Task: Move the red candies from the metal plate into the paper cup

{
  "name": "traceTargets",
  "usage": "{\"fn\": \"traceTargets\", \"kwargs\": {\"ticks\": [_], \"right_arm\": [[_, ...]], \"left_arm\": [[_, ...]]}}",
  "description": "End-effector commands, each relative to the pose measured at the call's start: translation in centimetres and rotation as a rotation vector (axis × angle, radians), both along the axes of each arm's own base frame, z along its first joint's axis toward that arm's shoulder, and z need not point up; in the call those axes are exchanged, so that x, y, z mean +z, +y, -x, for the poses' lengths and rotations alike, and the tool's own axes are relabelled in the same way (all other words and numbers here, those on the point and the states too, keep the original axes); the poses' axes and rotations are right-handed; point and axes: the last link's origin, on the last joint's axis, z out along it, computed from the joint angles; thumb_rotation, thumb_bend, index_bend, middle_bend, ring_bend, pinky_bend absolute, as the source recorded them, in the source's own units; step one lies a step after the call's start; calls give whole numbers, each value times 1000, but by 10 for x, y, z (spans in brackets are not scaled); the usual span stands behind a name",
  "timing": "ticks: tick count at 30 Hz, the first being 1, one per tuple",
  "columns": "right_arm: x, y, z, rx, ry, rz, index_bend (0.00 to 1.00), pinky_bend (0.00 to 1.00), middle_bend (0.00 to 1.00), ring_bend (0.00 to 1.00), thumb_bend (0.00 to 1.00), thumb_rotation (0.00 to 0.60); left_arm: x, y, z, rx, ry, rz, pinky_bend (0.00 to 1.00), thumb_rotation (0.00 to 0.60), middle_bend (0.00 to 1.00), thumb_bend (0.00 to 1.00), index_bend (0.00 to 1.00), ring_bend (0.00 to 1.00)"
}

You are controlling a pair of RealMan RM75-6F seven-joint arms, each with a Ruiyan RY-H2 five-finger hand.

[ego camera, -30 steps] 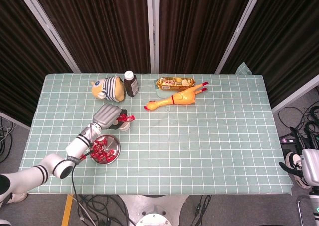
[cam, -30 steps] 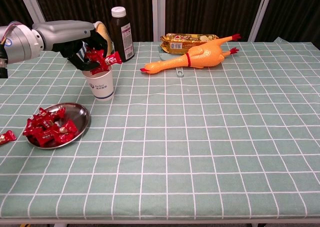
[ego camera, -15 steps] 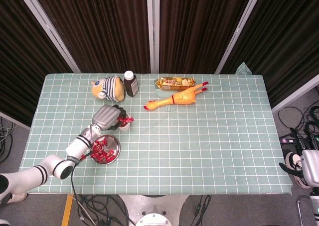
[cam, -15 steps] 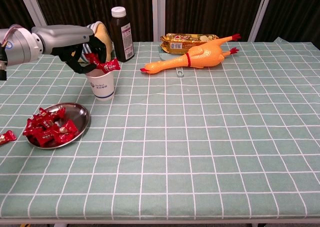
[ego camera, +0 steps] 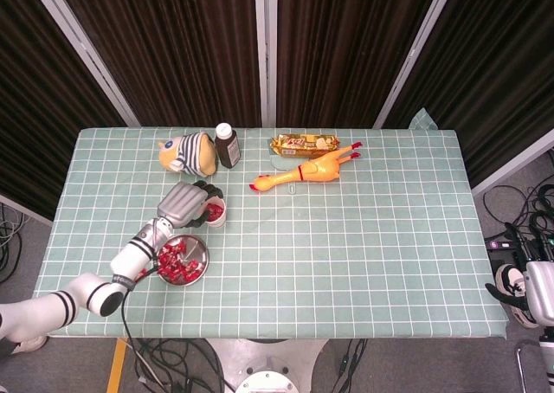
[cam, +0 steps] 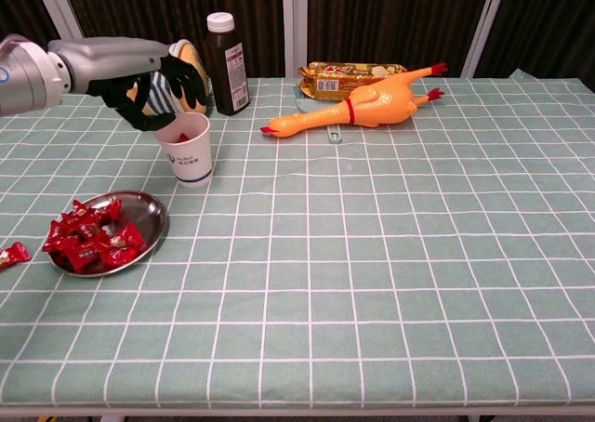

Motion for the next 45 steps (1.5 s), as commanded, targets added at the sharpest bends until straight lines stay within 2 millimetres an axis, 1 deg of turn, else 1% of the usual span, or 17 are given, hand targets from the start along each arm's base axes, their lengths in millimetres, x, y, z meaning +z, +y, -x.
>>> {"fn": "traceTargets", "kwargs": {"ticks": [1,3,7,10,13,15,18,19,24,29,32,35,37,40,45], "right_arm": [[1,0,0,2,1,2,69,200,230,46,26,600],[2,-1,0,4,1,2,69,201,230,45,26,600],[1,-2,-1,13,-2,-3,69,205,230,45,26,600],[0,-3,-1,18,-5,-9,70,206,230,45,26,600],[-1,-4,-2,27,-5,-13,69,212,230,45,26,600],[-2,-5,-3,35,-6,-18,69,212,230,45,26,600],[-4,-5,-4,42,-6,-25,69,212,230,45,26,600],[-4,-5,-5,45,-6,-25,69,212,229,45,26,600],[-4,-5,-6,53,-9,-25,70,212,229,46,26,600],[-3,-4,-7,53,-11,-20,69,212,229,45,26,600],[-2,-3,-7,52,-10,-17,70,212,229,45,25,600],[-2,-2,-7,54,-9,-17,70,212,230,45,25,600],[-2,-1,-8,55,-9,-18,70,212,230,45,26,600],[-2,-1,-8,55,-9,-17,70,212,230,45,26,600],[-4,-1,-12,63,-6,-22,71,212,230,45,25,600]], "left_arm": [[22,-10,7,2,-57,-53,537,600,391,484,334,291],[34,-16,14,5,-81,-85,530,600,391,468,330,291],[62,-37,39,22,-94,-159,522,600,391,409,330,291],[72,-57,61,48,-62,-175,516,600,391,354,330,292],[75,-79,82,76,5,-159,511,600,391,285,331,291],[74,-92,93,93,47,-143,500,600,391,242,360,291],[69,-107,105,119,84,-115,454,600,391,195,465,291],[67,-110,107,126,88,-109,438,600,391,190,485,291],[49,-121,116,171,82,-93,415,600,391,169,494,291],[34,-128,116,179,118,-79,407,600,387,139,494,292],[27,-132,114,199,97,-68,392,600,384,125,490,291],[23,-133,120,198,140,-75,390,600,377,124,482,277],[21,-134,123,209,156,-84,390,600,367,125,455,270],[18,-136,127,233,158,-89,385,600,345,124,380,254],[15,-140,133,252,160,-97,384,600,319,116,319,240]]}}
